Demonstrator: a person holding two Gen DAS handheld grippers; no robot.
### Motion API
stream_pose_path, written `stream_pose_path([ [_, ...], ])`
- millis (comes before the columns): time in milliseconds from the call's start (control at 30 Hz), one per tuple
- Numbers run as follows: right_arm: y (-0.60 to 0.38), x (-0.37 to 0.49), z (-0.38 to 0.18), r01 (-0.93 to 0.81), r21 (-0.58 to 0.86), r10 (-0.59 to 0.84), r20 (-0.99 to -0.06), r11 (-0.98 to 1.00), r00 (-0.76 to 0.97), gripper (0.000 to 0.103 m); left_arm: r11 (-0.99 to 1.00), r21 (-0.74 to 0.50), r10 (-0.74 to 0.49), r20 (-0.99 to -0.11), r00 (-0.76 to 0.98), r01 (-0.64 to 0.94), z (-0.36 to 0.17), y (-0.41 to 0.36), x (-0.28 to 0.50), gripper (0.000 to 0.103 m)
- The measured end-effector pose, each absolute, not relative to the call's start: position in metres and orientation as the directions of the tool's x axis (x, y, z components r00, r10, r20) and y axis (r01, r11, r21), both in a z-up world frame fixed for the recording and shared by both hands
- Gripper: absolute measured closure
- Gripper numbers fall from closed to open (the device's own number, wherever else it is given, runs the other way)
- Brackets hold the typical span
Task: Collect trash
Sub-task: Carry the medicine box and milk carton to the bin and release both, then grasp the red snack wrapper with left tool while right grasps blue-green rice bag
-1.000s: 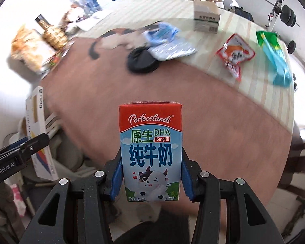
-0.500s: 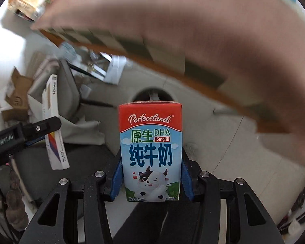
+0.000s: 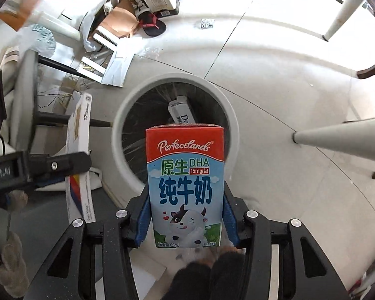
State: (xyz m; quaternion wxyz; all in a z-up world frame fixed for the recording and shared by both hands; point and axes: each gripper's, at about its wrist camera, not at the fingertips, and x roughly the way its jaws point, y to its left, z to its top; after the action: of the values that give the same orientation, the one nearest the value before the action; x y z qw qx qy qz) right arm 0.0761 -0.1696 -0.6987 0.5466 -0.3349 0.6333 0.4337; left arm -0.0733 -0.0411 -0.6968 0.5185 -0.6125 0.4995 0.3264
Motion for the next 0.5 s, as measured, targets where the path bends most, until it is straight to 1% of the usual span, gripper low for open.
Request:
stream_pose_path([
  [33, -0.167, 0.079, -0.708, -0.898, 0.189, 0.051, -0.982, 0.398, -0.184, 0.049, 0.037, -0.298, -0.263, -0.924, 0.278, -0.954, -0.699, -0.04, -0.076, 0.0],
  [67, -0.167, 0.08, -0.716, -0.898, 0.19, 0.048, -0.981, 0.397, -0.187, 0.035, 0.046, -0.276, -0.245, -0.935, 0.257, -0.96, -0.7, -0.05, -0.082, 0.0],
  [133, -0.166, 0.081, -0.724, -0.895, 0.204, 0.048, -0.978, 0.397, -0.201, 0.014, 0.069, -0.217, -0.19, -0.961, 0.2, -0.974, -0.696, -0.056, -0.082, 0.0],
  [200, -0.167, 0.08, -0.722, -0.906, 0.179, 0.047, -0.984, 0.383, -0.175, 0.014, 0.104, -0.137, -0.112, -0.986, 0.125, -0.985, -0.687, -0.062, -0.086, 0.0],
  [267, -0.165, 0.079, -0.722, -0.917, 0.14, 0.032, -0.99, 0.374, -0.139, 0.006, 0.139, -0.049, -0.056, -0.998, 0.042, -0.989, -0.677, -0.069, -0.088, 0.0],
  [300, -0.166, 0.078, -0.718, -0.92, 0.115, 0.024, -0.993, 0.373, -0.115, 0.005, 0.152, -0.022, -0.042, -0.999, 0.015, -0.988, -0.672, -0.071, -0.088, 0.0],
  [400, -0.164, 0.074, -0.705, -0.927, 0.052, -0.008, -0.998, 0.371, -0.059, 0.005, 0.166, 0.013, -0.031, -0.999, -0.018, -0.986, -0.657, -0.08, -0.089, 0.0],
  [500, -0.164, 0.074, -0.689, -0.929, 0.015, -0.026, -0.999, 0.37, -0.027, 0.005, 0.166, 0.022, -0.039, -0.999, -0.028, -0.986, -0.641, -0.085, -0.092, 0.0],
])
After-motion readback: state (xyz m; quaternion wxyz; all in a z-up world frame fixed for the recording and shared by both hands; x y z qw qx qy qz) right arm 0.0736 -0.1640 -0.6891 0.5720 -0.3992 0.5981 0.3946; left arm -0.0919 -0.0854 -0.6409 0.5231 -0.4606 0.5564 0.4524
